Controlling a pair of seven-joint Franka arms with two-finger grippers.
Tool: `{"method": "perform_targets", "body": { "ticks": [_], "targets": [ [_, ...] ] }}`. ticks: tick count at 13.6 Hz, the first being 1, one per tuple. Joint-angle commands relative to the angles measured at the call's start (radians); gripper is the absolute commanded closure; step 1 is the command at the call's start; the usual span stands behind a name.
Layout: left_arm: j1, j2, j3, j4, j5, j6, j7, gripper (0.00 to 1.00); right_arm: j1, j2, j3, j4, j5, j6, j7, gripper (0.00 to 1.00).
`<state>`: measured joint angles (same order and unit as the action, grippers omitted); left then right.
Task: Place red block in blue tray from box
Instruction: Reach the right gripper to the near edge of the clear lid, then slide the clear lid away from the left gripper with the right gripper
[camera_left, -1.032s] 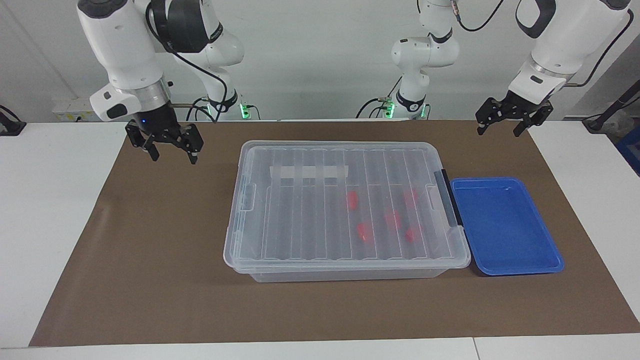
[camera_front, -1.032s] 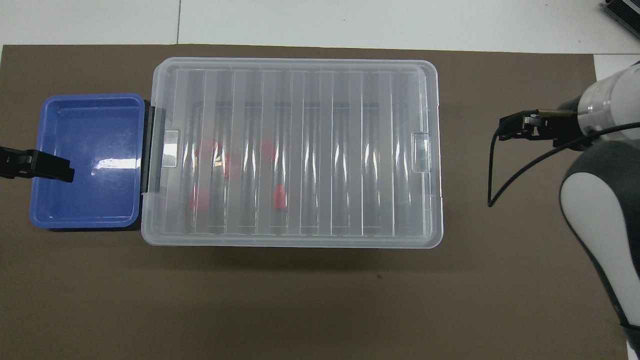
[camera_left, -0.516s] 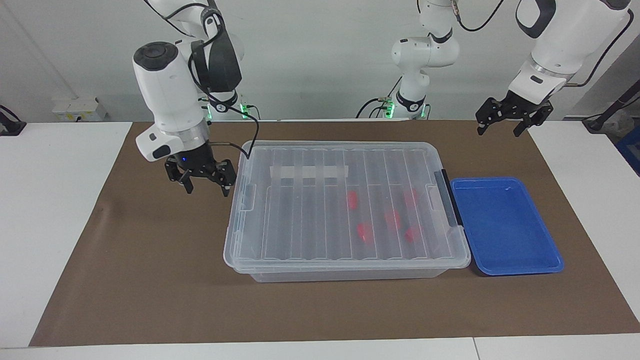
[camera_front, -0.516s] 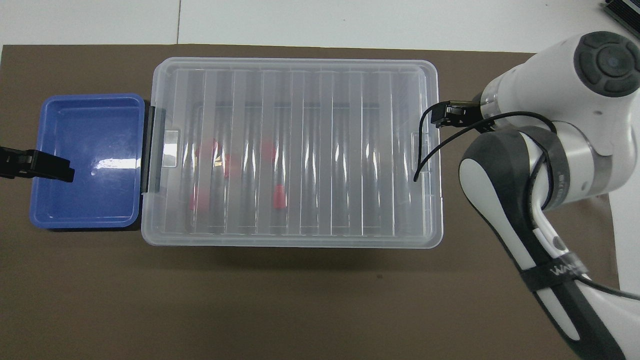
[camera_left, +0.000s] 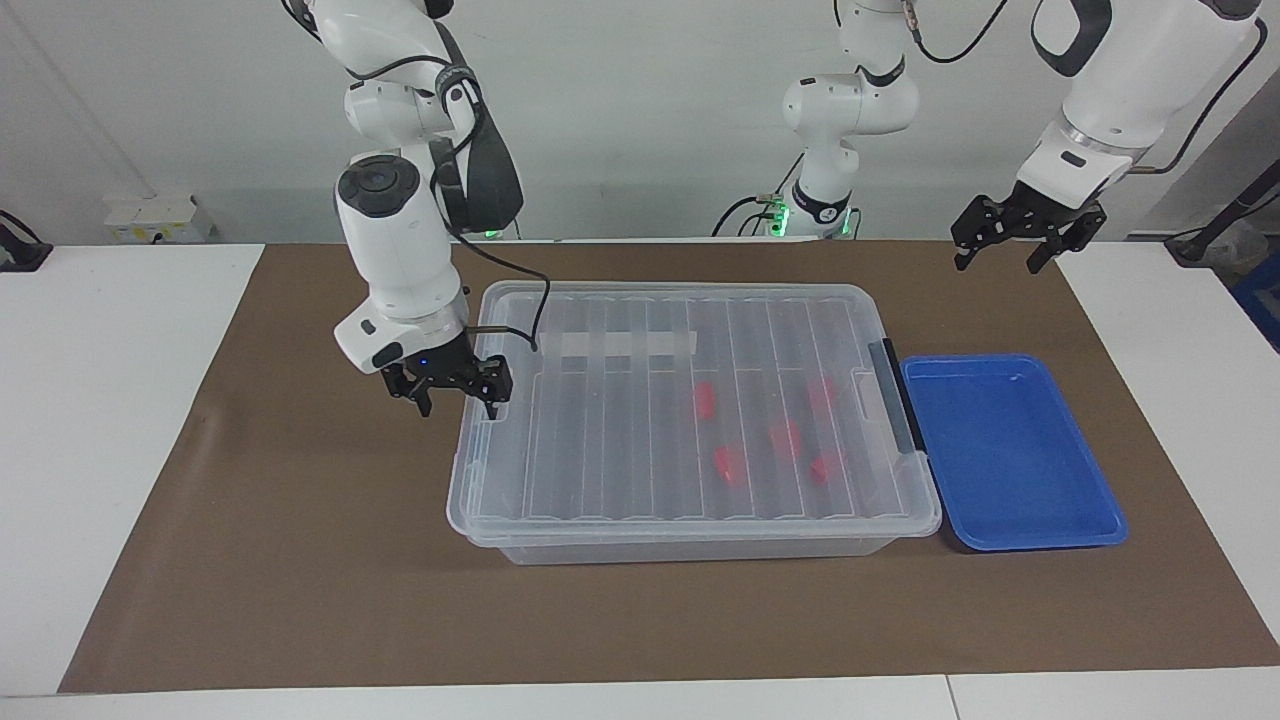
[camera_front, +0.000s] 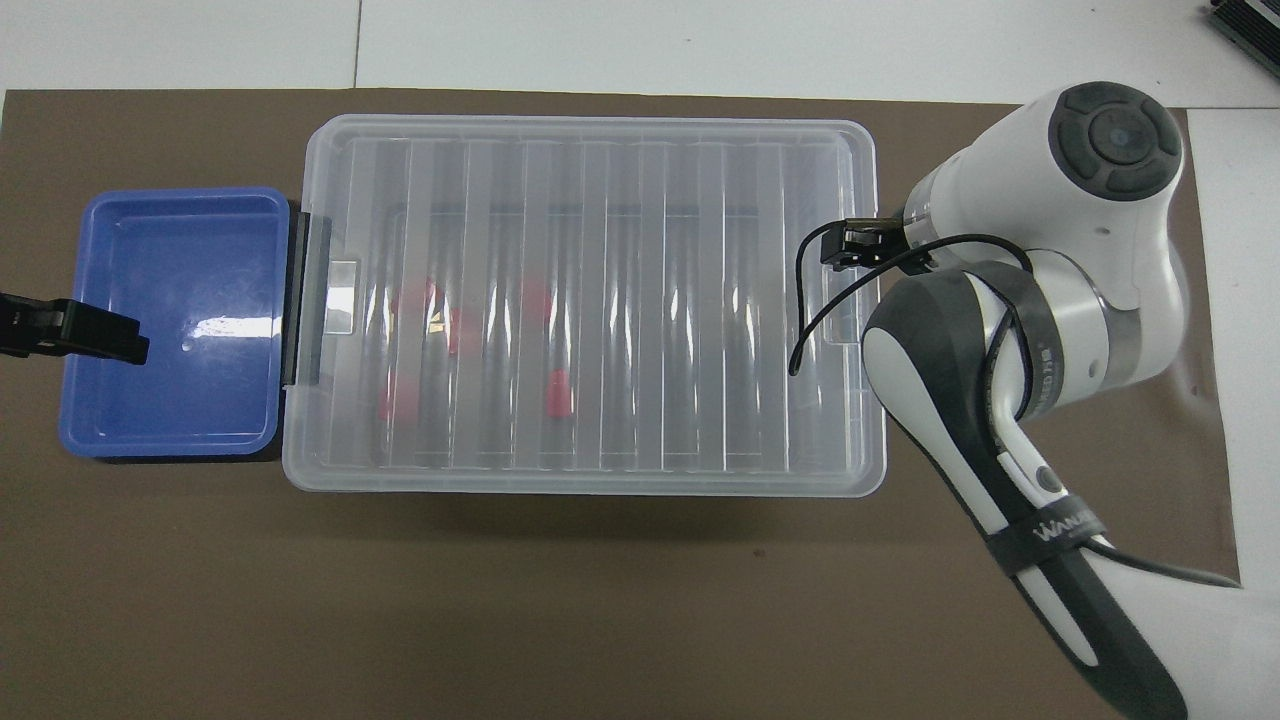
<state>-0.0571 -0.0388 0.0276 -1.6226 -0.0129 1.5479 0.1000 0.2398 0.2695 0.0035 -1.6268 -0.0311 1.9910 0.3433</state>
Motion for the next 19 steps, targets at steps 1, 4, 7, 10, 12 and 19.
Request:
{"method": "perform_targets", "body": {
  "ticks": [1,4,7,10,12,19],
  "targets": [
    [0.009,-0.027,-0.005,-0.029,-0.01,-0.003,-0.006,0.0,0.001,-0.036,-0.002,-0.053,-0.012,-0.006,0.013,0.09],
    [0.009,-0.027,-0.005,-0.029,-0.01,-0.003,-0.006,0.0,-0.002,-0.042,-0.002,-0.054,-0.013,-0.044,0.005,0.09],
    [0.009,-0.027,-0.003,-0.029,-0.01,-0.011,-0.006,0.0,-0.019,-0.044,-0.003,-0.054,-0.018,-0.07,-0.032,0.08],
    [-0.003,-0.029,-0.008,-0.031,-0.01,-0.014,-0.005,0.0,-0.075,-0.043,-0.004,-0.054,-0.018,-0.077,-0.128,0.07],
    [-0.007,-0.03,-0.011,-0.034,-0.01,-0.025,-0.008,0.0,-0.111,-0.042,-0.004,-0.054,-0.018,-0.077,-0.199,0.06],
    [-0.006,-0.035,-0.009,-0.034,-0.024,-0.032,-0.044,0.0,-0.226,-0.041,-0.004,-0.054,-0.018,-0.077,-0.478,0.02]
  ]
}}
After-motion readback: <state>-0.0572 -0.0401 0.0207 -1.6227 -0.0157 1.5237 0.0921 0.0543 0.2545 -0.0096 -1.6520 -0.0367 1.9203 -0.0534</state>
